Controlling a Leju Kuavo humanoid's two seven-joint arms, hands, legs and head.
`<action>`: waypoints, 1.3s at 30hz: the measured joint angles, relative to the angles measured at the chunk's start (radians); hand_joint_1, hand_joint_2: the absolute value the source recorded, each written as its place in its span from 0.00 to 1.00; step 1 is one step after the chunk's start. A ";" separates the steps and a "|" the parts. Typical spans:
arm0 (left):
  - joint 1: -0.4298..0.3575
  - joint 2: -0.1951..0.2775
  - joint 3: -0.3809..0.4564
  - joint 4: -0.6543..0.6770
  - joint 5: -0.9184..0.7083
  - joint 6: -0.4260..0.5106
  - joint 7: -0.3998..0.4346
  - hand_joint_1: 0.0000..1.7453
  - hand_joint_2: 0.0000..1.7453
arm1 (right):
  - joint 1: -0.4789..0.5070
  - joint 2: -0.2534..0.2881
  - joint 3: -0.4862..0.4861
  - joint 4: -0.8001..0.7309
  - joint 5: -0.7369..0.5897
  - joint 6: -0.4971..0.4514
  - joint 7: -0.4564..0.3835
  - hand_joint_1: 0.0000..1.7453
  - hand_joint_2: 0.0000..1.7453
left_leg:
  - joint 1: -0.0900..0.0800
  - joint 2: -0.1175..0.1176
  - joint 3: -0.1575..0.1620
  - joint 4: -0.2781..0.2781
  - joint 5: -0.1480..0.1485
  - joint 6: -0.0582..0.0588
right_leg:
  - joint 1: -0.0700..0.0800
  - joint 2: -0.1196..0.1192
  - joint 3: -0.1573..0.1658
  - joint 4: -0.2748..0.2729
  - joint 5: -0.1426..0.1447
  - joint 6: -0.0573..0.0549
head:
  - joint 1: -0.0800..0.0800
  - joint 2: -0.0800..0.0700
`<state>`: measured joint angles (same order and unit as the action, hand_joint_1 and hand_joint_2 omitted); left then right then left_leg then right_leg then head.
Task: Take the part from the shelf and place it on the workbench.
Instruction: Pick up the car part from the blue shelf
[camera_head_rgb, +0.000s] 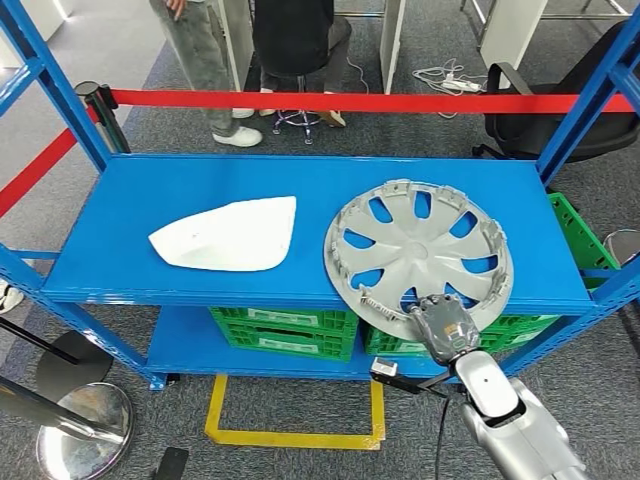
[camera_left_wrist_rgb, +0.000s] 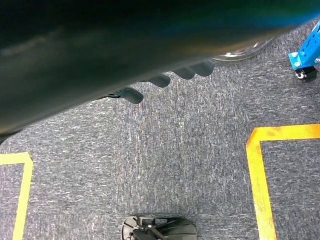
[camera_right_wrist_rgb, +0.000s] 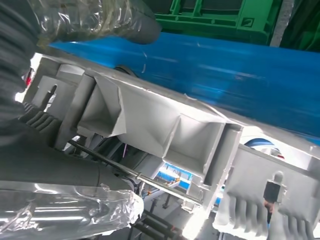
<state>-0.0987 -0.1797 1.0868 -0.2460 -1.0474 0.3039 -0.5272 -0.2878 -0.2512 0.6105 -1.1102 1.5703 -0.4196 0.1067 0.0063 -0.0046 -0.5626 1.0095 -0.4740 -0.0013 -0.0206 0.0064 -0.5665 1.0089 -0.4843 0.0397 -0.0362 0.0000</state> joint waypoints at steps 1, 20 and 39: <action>0.000 0.000 0.000 0.000 0.000 0.001 0.000 0.00 0.00 | 0.000 -0.004 0.006 -0.001 0.000 -0.003 0.024 1.00 1.00 | 0.000 0.000 0.000 0.000 0.000 0.000 | 0.000 0.000 0.000 0.000 0.000 0.000 | 0.000 0.000; 0.001 0.000 0.005 0.000 0.000 0.002 0.000 0.00 0.00 | -0.083 -0.180 0.294 -0.158 0.001 -0.049 0.478 1.00 1.00 | 0.000 0.000 -0.001 0.000 0.000 0.000 | 0.000 0.000 -0.001 0.000 0.000 0.000 | 0.000 0.000; 0.003 -0.005 0.025 0.000 -0.009 0.004 0.000 0.00 0.00 | 0.196 -0.046 -0.051 -0.551 -0.173 -0.255 -0.144 1.00 1.00 | 0.003 -0.005 -0.004 0.000 -0.001 -0.001 | 0.003 -0.006 -0.003 0.001 -0.003 -0.003 | -0.001 0.000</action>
<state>-0.0953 -0.1842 1.1118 -0.2457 -1.0568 0.3078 -0.5275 -0.0918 -0.2973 0.5596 -1.6611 1.3969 -0.6747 -0.0377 0.0089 -0.0100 -0.5667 1.0094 -0.4748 -0.0025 -0.0179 0.0008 -0.5695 1.0099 -0.4874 0.0370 -0.0370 0.0000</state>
